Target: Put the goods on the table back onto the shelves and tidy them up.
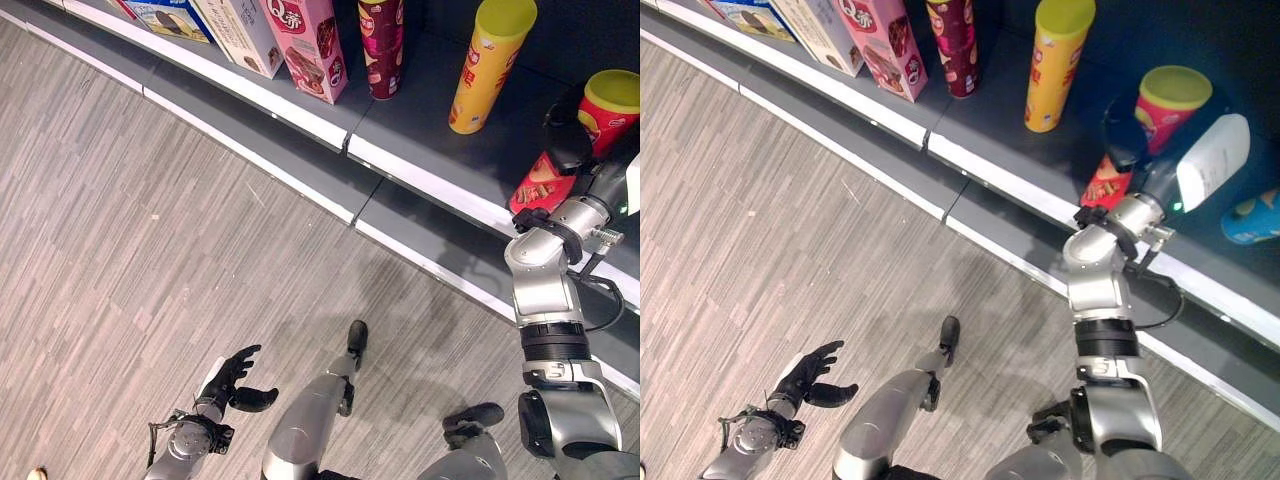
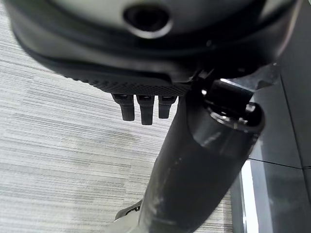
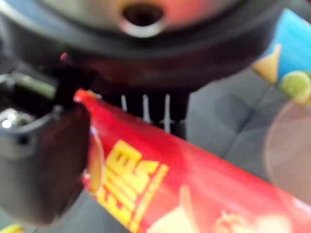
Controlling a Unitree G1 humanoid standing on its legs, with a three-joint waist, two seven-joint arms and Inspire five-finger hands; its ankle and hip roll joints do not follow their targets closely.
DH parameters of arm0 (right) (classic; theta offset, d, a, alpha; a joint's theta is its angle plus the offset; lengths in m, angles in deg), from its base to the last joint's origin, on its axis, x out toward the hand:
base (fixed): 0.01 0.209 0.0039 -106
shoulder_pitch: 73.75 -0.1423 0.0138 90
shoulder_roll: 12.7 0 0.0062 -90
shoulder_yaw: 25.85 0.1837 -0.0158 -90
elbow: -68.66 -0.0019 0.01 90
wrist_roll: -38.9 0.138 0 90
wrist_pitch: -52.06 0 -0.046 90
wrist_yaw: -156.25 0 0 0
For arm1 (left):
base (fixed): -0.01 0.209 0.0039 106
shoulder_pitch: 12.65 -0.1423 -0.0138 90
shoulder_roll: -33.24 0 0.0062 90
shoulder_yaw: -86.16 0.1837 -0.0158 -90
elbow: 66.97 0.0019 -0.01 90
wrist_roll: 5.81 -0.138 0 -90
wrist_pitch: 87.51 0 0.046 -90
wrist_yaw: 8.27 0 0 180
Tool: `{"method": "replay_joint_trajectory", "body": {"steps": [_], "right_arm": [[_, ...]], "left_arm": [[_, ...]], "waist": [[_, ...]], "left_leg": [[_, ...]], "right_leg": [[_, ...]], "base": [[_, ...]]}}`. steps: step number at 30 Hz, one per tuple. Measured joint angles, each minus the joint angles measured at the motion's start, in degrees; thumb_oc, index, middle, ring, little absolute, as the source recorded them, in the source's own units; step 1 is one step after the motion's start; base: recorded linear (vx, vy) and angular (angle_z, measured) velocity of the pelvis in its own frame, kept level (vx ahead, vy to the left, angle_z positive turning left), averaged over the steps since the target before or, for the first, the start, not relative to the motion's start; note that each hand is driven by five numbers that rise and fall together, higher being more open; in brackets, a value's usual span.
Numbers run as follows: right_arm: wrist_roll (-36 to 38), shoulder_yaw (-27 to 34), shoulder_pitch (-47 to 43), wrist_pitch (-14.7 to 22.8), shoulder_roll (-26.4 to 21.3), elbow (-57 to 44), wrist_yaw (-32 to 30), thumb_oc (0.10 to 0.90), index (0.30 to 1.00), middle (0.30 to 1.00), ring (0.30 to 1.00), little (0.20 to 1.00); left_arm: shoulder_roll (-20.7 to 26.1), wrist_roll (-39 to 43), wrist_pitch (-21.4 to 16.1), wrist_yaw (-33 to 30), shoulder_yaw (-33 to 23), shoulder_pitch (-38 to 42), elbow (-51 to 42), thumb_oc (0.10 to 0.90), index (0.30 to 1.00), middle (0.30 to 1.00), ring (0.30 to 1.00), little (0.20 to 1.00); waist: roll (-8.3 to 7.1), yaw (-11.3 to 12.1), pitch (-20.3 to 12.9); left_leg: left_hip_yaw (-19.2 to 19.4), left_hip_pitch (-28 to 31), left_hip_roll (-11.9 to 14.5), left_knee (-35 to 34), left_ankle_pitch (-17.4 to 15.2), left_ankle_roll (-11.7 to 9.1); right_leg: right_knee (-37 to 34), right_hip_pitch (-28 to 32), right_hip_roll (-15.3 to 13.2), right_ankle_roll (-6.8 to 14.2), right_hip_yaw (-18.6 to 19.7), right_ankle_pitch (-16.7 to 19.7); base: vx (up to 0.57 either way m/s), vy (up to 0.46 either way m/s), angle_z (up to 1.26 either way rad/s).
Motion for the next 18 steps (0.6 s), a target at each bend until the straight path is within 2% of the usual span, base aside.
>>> {"method": "replay_joint_trajectory", "body": {"steps": [3,18], "right_arm": [[0.35,0.03,-0.29,0.00,-1.69,0.00,-0.49,0.400,0.300,0.300,0.300,0.300],[0.86,-0.04,-4.39,-0.13,-3.78,2.19,-0.69,0.400,0.300,0.300,0.300,0.300]], "left_arm": [[0.08,0.94,-0.12,0.09,0.22,0.01,-0.16,0.800,0.900,0.900,0.900,0.900],[0.71,2.10,-0.46,0.21,2.20,-0.01,-1.98,0.800,0.900,0.900,0.900,0.900]], "waist": [[0.60,-0.10,-0.40],[0.83,-0.29,-0.54]], "left_leg": [[-0.03,-0.63,-0.82,-0.02,0.26,0.35],[0.27,-1.27,-1.44,-1.14,0.87,0.77]], "right_leg": [[1.16,-1.00,-0.99,0.00,0.09,0.00],[4.30,-4.03,-3.24,0.02,1.25,-0.02]], "base": [[0.02,0.001,0.06],[0.00,0.001,0.00]]}}
